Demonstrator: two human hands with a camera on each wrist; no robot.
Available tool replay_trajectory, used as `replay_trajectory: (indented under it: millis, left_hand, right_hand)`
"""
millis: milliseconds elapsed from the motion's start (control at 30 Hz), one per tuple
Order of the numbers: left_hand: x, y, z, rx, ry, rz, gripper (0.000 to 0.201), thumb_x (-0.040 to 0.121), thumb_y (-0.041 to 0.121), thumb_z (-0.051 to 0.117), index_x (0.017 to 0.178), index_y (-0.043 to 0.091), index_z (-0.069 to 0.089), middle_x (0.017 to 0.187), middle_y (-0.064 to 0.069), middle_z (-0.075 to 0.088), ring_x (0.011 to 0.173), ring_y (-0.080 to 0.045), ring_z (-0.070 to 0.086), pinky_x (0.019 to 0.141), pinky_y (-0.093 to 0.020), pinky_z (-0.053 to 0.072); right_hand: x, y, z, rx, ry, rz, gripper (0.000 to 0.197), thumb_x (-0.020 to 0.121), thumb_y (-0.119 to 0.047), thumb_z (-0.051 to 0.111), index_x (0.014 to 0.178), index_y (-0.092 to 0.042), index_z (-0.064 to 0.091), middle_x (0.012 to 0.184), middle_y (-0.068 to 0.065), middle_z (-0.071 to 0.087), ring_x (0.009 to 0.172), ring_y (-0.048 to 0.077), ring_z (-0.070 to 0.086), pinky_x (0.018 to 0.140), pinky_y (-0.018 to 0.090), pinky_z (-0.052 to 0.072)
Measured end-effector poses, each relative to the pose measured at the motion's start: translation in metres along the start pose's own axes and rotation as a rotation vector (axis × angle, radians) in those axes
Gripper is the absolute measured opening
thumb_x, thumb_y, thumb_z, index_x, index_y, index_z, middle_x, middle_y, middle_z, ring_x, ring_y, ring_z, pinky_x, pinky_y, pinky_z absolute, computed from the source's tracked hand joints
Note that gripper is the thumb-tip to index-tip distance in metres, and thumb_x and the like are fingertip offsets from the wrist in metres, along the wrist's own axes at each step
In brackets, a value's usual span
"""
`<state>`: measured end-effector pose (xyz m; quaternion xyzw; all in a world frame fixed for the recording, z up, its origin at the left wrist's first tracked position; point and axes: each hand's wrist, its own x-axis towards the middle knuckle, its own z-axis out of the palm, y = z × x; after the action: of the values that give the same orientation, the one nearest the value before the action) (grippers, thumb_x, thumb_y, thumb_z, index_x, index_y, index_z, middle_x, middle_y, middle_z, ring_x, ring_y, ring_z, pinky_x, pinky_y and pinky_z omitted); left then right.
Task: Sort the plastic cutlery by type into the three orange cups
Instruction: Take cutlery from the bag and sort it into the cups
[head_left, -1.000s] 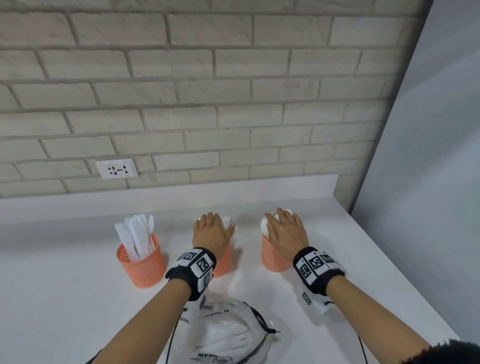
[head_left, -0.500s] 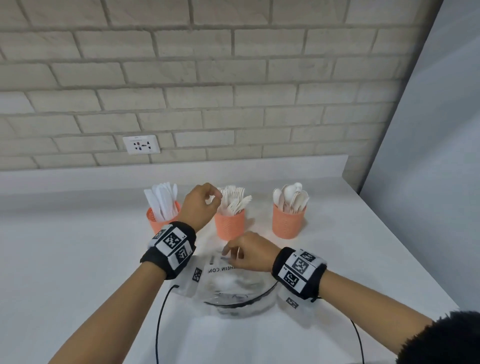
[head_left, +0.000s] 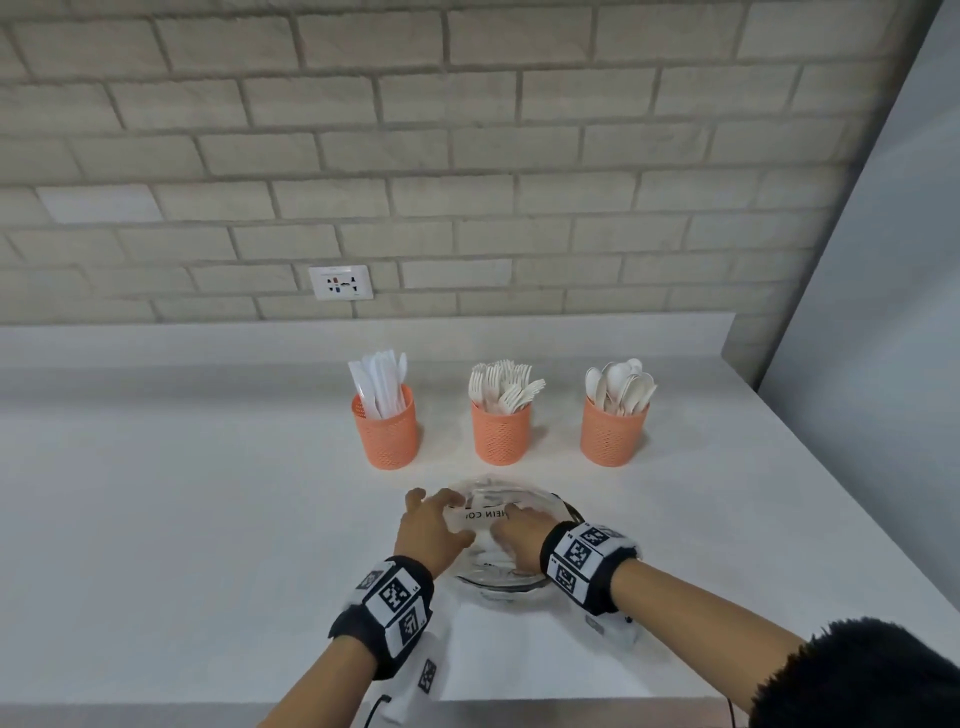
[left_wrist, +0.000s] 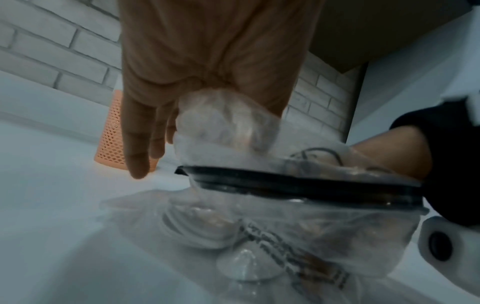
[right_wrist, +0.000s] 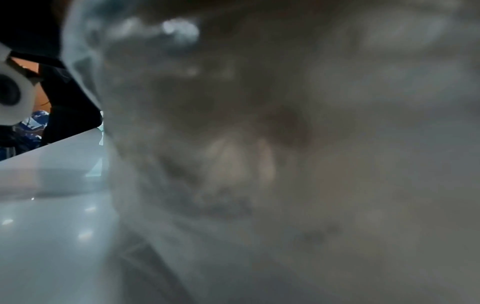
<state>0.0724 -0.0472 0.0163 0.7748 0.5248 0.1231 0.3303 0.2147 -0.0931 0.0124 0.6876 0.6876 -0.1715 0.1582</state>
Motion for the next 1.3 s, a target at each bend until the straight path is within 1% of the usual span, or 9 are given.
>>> replay_trajectory:
  millis: [67,333,567,667,800,933,1033,1167,1300]
  left_hand:
    - [-0.004,0.001,0.000,0.007,-0.046,0.024,0.046,0.078,0.007,0.062,0.121,0.022,0.055,0.129,-0.008,0.037,0.108,-0.022,0.055,0.094,-0.018,0.036]
    - [-0.017,0.003,-0.007,0.009,-0.048,0.082,0.048,0.078,-0.007,0.050,0.121,0.014,0.059,0.127,-0.008,0.042,0.116,-0.021,0.051,0.092,-0.008,0.027]
    - [-0.025,0.007,-0.013,0.202,-0.032,0.030,0.068,0.081,0.000,0.044,0.142,0.024,0.029,0.130,-0.009,0.037,0.109,-0.035,0.057,0.090,-0.037,0.044]
    - [-0.022,0.008,-0.019,0.242,-0.028,-0.031,0.061,0.083,0.001,0.045,0.139,0.021,0.032,0.129,-0.011,0.036,0.108,-0.037,0.057,0.089,-0.037,0.045]
    - [-0.017,0.006,-0.025,0.235,-0.044,-0.079,0.056,0.083,0.003,0.045,0.136,0.020,0.036,0.130,-0.010,0.037,0.110,-0.035,0.056,0.092,-0.036,0.045]
    - [-0.018,0.000,-0.031,0.200,-0.053,-0.046,0.055,0.083,0.010,0.047,0.136,0.025,0.041,0.126,-0.009,0.044,0.113,-0.031,0.054,0.094,-0.034,0.043]
    - [-0.023,-0.005,-0.030,0.114,-0.048,0.071,0.049,0.083,0.011,0.053,0.130,0.023,0.045,0.122,-0.008,0.049,0.111,-0.026,0.054,0.093,-0.030,0.041]
    - [-0.025,-0.005,-0.025,-0.121,0.143,0.089,0.026,0.081,0.026,0.069,0.094,0.019,0.047,0.099,0.002,0.058,0.091,-0.017,0.052,0.076,-0.027,0.037]
    - [-0.022,0.001,-0.021,0.005,0.208,0.058,0.026,0.083,0.011,0.061,0.088,0.016,0.036,0.091,-0.002,0.048,0.078,-0.022,0.045,0.068,-0.028,0.033]
  right_hand:
    - [0.001,-0.001,0.003,0.040,0.021,-0.016,0.034,0.087,-0.002,0.052,0.121,-0.005,0.050,0.129,0.019,0.047,0.114,0.036,0.050,0.092,0.041,0.043]
    - [0.001,-0.012,0.015,0.085,0.068,0.060,0.034,0.091,-0.008,0.051,0.123,0.000,0.043,0.130,0.022,0.043,0.117,0.037,0.049,0.095,0.042,0.041]
    - [-0.004,-0.007,0.013,0.307,0.084,0.172,0.049,0.091,-0.022,0.047,0.135,-0.005,0.034,0.132,0.017,0.050,0.120,0.032,0.050,0.094,0.035,0.042]
    - [-0.006,-0.003,0.005,0.450,0.093,0.158,0.053,0.091,-0.024,0.047,0.141,-0.013,0.033,0.141,0.010,0.046,0.125,0.027,0.048,0.098,0.031,0.041]
    - [-0.009,-0.004,-0.005,0.452,0.092,0.123,0.044,0.093,-0.029,0.051,0.129,-0.006,0.044,0.132,0.012,0.054,0.118,0.027,0.052,0.083,0.026,0.037]
    - [-0.015,-0.003,-0.004,0.441,0.084,0.116,0.044,0.094,-0.031,0.048,0.131,-0.008,0.044,0.134,0.010,0.053,0.121,0.026,0.050,0.095,0.029,0.038]
    - [-0.016,-0.002,-0.004,0.460,0.121,0.089,0.037,0.093,-0.025,0.048,0.126,-0.010,0.049,0.129,0.009,0.056,0.118,0.026,0.052,0.098,0.031,0.037]
    - [-0.019,-0.004,-0.011,0.431,0.110,0.058,0.036,0.090,-0.028,0.051,0.122,-0.011,0.052,0.124,0.008,0.058,0.114,0.026,0.055,0.094,0.033,0.041]
    - [-0.016,-0.007,-0.009,0.398,0.093,0.040,0.040,0.090,-0.032,0.050,0.125,-0.011,0.051,0.126,0.008,0.057,0.116,0.027,0.054,0.097,0.036,0.043]
